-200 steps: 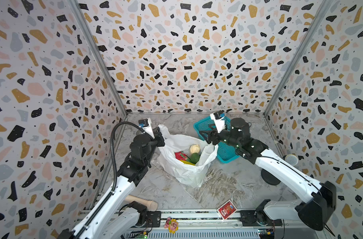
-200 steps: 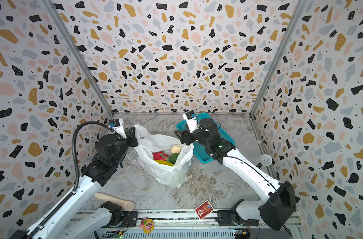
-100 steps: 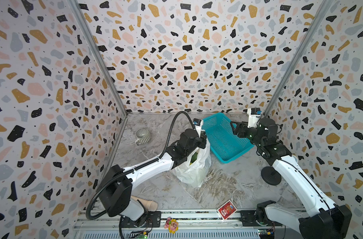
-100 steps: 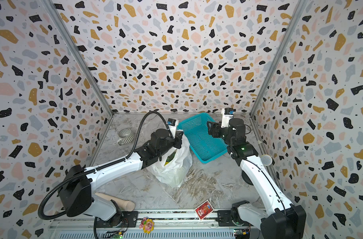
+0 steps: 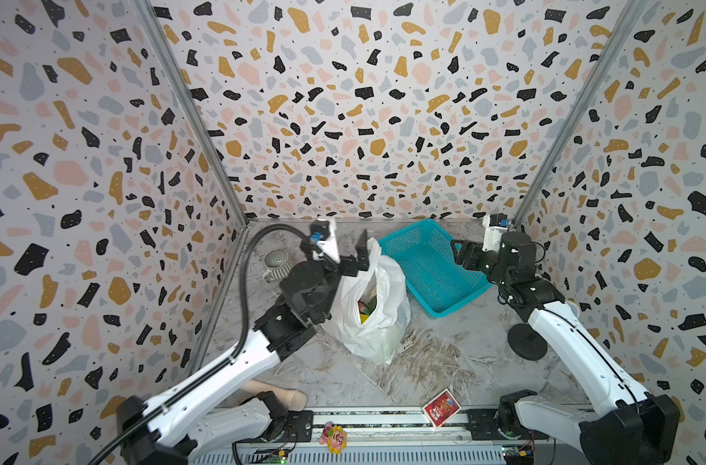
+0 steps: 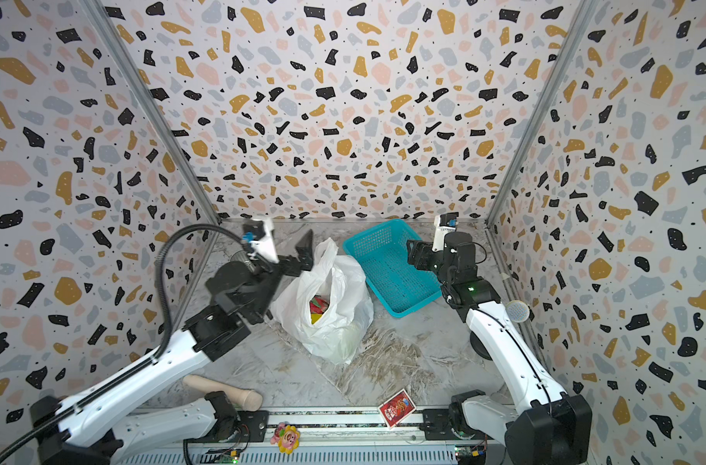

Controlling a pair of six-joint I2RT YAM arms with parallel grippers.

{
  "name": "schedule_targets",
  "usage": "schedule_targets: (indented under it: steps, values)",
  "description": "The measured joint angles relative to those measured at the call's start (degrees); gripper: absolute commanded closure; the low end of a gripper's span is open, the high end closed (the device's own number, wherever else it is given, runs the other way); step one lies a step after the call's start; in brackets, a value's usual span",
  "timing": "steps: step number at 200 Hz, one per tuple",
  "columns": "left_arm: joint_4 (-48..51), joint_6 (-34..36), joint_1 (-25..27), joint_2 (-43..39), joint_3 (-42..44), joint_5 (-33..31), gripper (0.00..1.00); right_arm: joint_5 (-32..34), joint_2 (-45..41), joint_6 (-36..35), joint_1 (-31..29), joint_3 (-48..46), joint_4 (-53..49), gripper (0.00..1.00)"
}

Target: Place the fruits into the plastic bag

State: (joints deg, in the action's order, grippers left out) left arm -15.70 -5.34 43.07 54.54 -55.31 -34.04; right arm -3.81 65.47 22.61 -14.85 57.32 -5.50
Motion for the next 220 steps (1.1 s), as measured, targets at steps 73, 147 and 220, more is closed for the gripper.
schedule_targets:
  steps: [73,147,220]
  values:
    - [6.3,-8.9,-28.4,-7.2,24.9,-9.5,0.01,21.8,-5.1,-5.9,-3.4,-30.3,24.4,0.01]
    - [1.7,-11.3,-30.8,13.9,27.7,-21.7,0.01,45.0,13.7,-14.8,-7.4,-35.1,48.7,0.01]
    - [-25.8,-1.2,-31.6,28.6,33.7,-16.0,0.01,42.7,15.9,-16.4,4.1,-35.0,53.1,0.01]
